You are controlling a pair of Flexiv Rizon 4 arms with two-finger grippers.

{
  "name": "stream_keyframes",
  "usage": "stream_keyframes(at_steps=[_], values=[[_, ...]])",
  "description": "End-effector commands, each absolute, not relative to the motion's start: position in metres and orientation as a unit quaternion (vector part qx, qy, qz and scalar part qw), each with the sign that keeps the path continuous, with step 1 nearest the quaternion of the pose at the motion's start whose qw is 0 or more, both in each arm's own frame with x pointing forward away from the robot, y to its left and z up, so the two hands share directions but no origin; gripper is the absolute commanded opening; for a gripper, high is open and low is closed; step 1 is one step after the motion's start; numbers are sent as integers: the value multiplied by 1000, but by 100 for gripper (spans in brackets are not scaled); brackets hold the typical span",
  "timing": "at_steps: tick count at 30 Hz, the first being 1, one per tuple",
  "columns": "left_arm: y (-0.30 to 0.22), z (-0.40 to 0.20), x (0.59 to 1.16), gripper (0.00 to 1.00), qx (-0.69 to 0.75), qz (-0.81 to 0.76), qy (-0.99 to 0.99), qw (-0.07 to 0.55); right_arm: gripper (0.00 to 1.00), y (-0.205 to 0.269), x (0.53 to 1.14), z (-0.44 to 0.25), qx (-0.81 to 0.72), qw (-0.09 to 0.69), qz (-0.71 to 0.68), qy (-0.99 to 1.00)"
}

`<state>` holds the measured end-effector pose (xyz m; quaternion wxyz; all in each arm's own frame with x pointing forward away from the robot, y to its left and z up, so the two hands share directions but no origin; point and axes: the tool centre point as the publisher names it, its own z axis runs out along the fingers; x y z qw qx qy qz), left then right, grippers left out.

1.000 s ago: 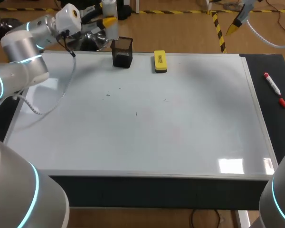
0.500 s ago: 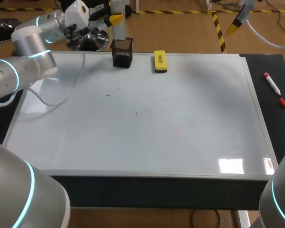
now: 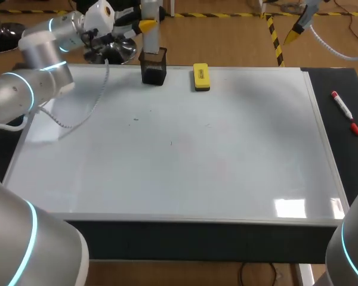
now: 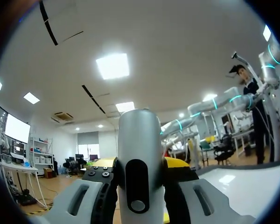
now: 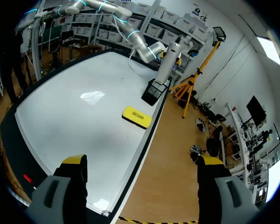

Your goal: Pick up the inspection probe, press it on each red-marked spot on the whiteboard one by one, put down the probe, pick up the eraser, and wipe off all the red marks.

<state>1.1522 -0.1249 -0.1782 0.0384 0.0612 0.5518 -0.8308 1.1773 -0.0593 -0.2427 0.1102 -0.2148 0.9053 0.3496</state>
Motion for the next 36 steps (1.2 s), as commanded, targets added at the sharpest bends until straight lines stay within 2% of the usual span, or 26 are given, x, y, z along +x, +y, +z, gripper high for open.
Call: stream_keyframes(at_steps=[1, 36], values=[[-127, -187, 1160, 0, 77, -835, 544, 23, 100, -59, 1178, -242, -216, 109, 347, 906], [-127, -247, 1173, 0, 41, -840, 541, 15, 100, -59, 1178, -242, -216, 109, 347, 906]])
